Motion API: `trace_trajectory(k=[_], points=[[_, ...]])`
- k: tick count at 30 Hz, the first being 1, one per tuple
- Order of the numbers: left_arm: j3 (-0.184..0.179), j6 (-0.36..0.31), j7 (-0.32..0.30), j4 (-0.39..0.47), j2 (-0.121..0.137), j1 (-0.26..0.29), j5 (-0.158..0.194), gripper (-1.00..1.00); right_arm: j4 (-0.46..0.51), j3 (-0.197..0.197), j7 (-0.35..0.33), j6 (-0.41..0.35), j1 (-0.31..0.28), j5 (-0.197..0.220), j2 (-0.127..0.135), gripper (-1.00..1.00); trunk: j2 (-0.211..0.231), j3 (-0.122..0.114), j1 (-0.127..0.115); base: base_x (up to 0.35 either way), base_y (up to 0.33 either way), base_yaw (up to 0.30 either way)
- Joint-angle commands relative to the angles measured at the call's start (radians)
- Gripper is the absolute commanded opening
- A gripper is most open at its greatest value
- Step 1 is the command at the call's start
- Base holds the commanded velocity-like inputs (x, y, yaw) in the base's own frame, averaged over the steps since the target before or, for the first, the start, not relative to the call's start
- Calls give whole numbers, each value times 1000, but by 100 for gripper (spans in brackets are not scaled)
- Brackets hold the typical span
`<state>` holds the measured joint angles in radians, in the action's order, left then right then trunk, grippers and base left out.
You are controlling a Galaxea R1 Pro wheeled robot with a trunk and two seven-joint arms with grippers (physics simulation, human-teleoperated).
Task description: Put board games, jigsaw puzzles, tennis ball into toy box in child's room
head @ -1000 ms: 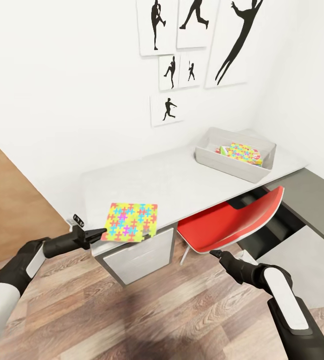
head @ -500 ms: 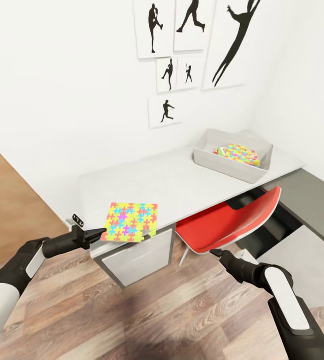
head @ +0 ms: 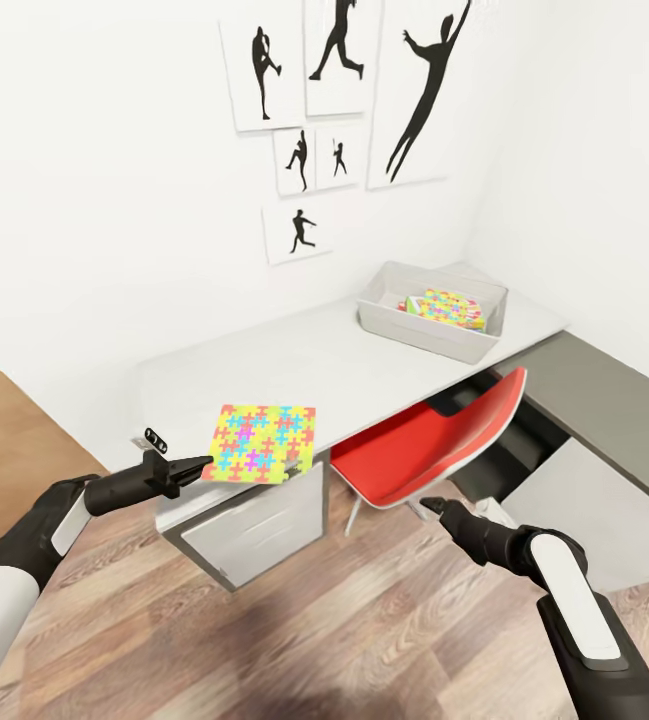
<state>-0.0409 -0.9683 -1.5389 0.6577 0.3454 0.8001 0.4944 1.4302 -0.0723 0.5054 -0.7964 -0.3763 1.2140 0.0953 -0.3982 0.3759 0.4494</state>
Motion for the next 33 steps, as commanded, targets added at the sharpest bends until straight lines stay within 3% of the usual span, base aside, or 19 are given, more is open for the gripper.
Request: trace_trajectory(k=[1,7,27,33], points=[[-4,-10,-4,0,2,1,3,-100,1,0,7,-2,-1,10,0,100,-2,0,1,0,0,-197],[-3,-10,-5,0,1,1,3,-100,-1,-1,-37,-1,-1,8,1,100,-2,-5,1,0,0,-138],[-3,-10,-5,0,1,1,3,-100,11,-1,-54,-3,-1,10,1,100,-2,-6,1,0,0,-6],[-3,-10,-5,0,1,1,3,-100,16,-3,-73,-3,-1,10,1,100,-2,-6,1,0,0,-186]])
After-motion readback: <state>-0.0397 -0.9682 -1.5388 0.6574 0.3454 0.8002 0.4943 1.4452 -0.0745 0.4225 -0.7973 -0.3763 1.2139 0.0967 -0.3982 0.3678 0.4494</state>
